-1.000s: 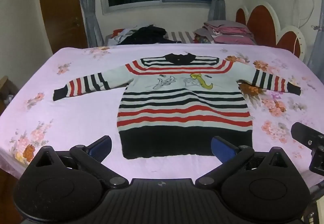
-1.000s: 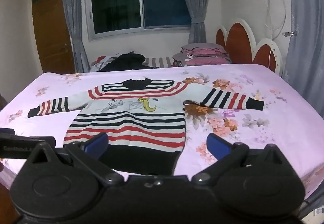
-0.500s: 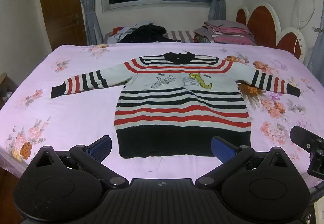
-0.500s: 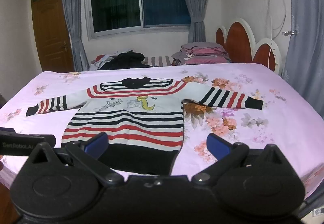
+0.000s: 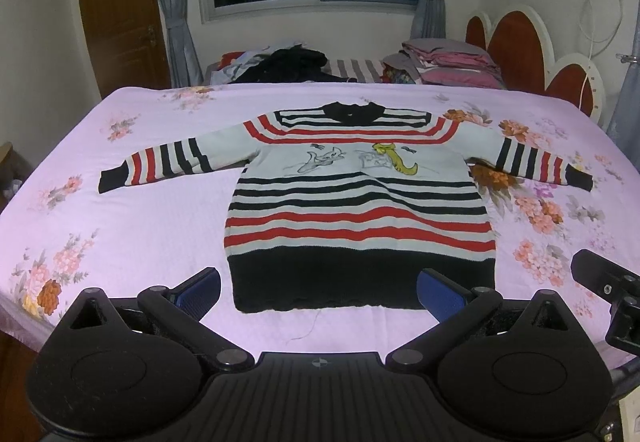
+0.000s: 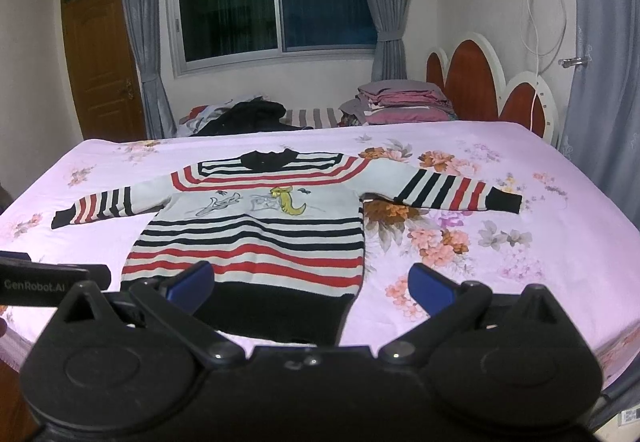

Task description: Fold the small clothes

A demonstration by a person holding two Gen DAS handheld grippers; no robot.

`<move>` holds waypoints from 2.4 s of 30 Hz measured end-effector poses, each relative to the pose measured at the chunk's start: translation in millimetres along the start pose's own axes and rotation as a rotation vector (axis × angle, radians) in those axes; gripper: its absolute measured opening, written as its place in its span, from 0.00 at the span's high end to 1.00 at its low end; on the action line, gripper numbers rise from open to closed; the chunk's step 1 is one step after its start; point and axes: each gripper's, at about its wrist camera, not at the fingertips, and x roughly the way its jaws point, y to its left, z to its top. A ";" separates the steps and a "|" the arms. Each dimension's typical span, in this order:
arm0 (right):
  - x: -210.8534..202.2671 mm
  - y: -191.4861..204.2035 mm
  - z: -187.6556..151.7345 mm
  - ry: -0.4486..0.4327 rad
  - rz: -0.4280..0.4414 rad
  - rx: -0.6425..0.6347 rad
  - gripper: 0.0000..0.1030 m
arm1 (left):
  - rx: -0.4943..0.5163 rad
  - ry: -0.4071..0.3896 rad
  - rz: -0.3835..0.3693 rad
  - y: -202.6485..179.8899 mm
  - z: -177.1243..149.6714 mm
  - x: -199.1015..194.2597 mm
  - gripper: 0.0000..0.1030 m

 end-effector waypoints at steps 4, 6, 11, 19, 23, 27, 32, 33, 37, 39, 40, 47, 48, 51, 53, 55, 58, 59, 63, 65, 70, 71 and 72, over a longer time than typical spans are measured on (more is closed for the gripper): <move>0.7 -1.4 0.1 0.005 0.001 0.007 0.00 | 0.000 0.001 0.004 -1.5 -0.7 0.8 0.00; 0.9 -0.6 -0.4 0.003 -0.001 0.003 0.00 | -0.001 0.004 0.004 -2.1 -1.4 1.6 0.00; 1.3 -1.7 -1.1 0.006 -0.003 0.005 0.00 | -0.007 0.003 0.005 -0.1 -0.5 2.9 0.00; 6.2 -1.7 -0.3 0.012 -0.007 0.015 0.00 | -0.010 0.005 0.002 0.7 0.0 4.4 0.00; 6.8 -2.1 -0.6 0.012 -0.006 0.014 0.00 | -0.011 0.005 0.001 1.1 0.4 4.7 0.00; 7.0 -2.7 -0.5 0.012 -0.006 0.013 0.00 | -0.014 0.005 -0.001 1.7 1.4 5.8 0.00; 7.3 -2.5 -0.9 0.011 -0.006 0.013 0.00 | -0.019 0.009 -0.001 6.3 5.3 11.1 0.00; 7.4 -2.4 -0.9 0.010 -0.006 0.014 0.00 | -0.019 0.010 -0.001 6.5 6.0 12.5 0.00; 14.1 -3.6 2.8 0.014 -0.018 0.016 0.00 | -0.016 0.014 -0.003 8.9 10.9 19.4 0.00; 19.2 -4.2 4.9 0.017 -0.023 0.021 0.00 | -0.014 0.015 -0.003 10.0 13.3 23.0 0.00; 21.4 -4.9 5.4 0.017 -0.026 0.023 0.00 | -0.013 0.016 -0.002 9.9 14.5 24.6 0.00; 44.6 -11.0 10.4 0.036 -0.071 0.046 0.00 | -0.005 0.033 -0.013 9.8 28.7 49.2 0.00; 47.8 -11.7 11.0 0.039 -0.080 0.049 0.00 | -0.003 0.036 -0.016 9.7 31.1 53.7 0.00; 60.2 -14.4 13.6 0.045 -0.106 0.064 0.00 | 0.009 0.043 -0.025 9.6 39.8 69.1 0.00; 70.0 -15.7 16.1 0.047 -0.122 0.072 0.00 | 0.018 0.046 -0.032 10.5 47.0 81.2 0.00; 79.2 -14.1 19.2 0.050 -0.137 0.074 0.00 | 0.023 0.046 -0.043 12.3 55.1 94.0 0.00; 96.2 -12.9 25.5 0.049 -0.159 0.087 0.00 | 0.037 0.051 -0.055 13.9 68.1 116.1 0.00; 102.8 -12.1 28.3 0.049 -0.166 0.093 0.00 | 0.041 0.055 -0.062 15.4 72.2 122.8 0.00; 125.4 -7.9 38.4 0.050 -0.194 0.101 0.00 | 0.050 0.072 -0.095 22.8 92.9 157.4 0.00; 137.4 -6.0 44.1 0.045 -0.221 0.103 0.00 | 0.054 0.078 -0.101 25.8 102.5 173.9 0.00; 163.7 -11.0 57.0 0.041 -0.263 0.109 0.04 | 0.052 0.080 -0.109 29.2 123.8 215.2 0.00; 169.1 -14.1 59.2 0.040 -0.269 0.109 0.06 | 0.053 0.076 -0.107 28.1 126.4 221.4 0.00; 174.6 -17.4 61.1 0.042 -0.277 0.111 0.07 | 0.056 0.074 -0.106 26.5 128.9 227.5 0.00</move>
